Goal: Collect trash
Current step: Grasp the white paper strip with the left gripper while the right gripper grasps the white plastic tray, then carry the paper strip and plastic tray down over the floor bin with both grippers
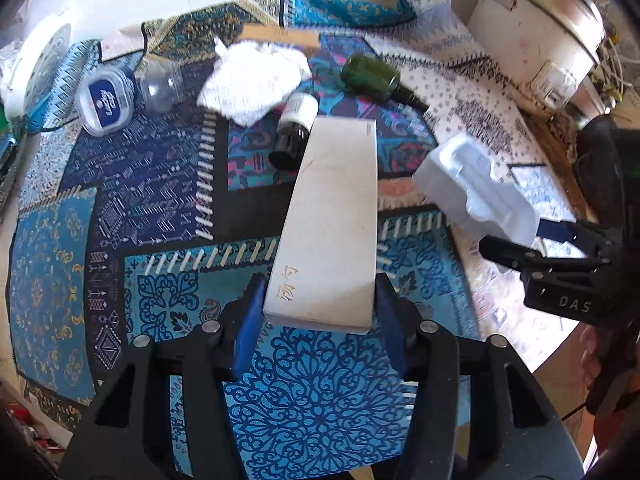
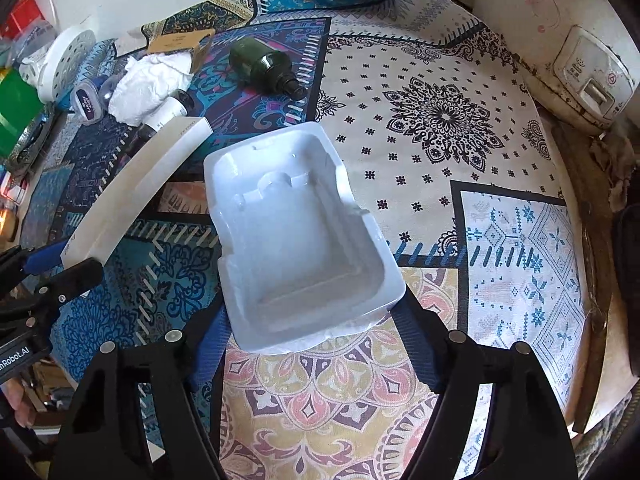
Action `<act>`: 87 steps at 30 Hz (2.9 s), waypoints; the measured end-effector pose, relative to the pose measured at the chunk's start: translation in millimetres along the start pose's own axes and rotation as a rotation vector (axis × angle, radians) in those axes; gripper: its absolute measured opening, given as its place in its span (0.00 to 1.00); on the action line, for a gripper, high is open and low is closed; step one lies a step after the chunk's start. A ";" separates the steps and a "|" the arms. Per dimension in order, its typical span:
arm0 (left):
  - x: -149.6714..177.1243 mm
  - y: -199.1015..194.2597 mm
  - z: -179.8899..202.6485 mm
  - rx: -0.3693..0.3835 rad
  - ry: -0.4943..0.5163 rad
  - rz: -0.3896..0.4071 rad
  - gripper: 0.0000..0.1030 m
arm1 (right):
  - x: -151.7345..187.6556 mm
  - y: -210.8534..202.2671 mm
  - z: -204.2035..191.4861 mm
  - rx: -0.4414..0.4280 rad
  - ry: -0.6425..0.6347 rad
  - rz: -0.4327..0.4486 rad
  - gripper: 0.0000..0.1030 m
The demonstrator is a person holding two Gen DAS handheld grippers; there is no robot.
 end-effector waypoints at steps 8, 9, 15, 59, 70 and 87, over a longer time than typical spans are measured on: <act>-19.1 -53.2 16.6 -0.042 -0.044 0.148 0.49 | -5.6 -37.2 7.4 -0.063 -0.033 0.092 0.69; -20.8 -60.1 18.9 -0.051 -0.052 0.168 0.49 | -7.0 -39.2 8.5 -0.076 -0.034 0.100 0.69; -29.2 -87.1 31.0 -0.084 -0.107 0.246 0.49 | -6.1 -58.9 11.1 -0.101 -0.068 0.138 0.69; 276.0 -128.6 -9.9 0.018 -0.056 0.077 0.49 | 241.0 -61.9 -118.5 -0.054 0.041 0.060 0.69; 326.9 9.7 15.7 0.033 -0.104 -0.111 0.49 | 299.1 50.0 -55.9 -0.027 0.084 -0.126 0.69; 414.8 292.9 -17.7 0.064 -0.222 -0.281 0.49 | 339.2 317.3 -39.1 -0.027 0.069 -0.290 0.69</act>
Point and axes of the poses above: each gripper's, at about its wrist camera, not at the fingertips, and y roughly the way its jaws point, z to its right, x to its underside, the point moved 9 cm from there along y, roughly the way its jaws point, and after that the axes turned 5 degrees about -z, right-handed, at the moved point
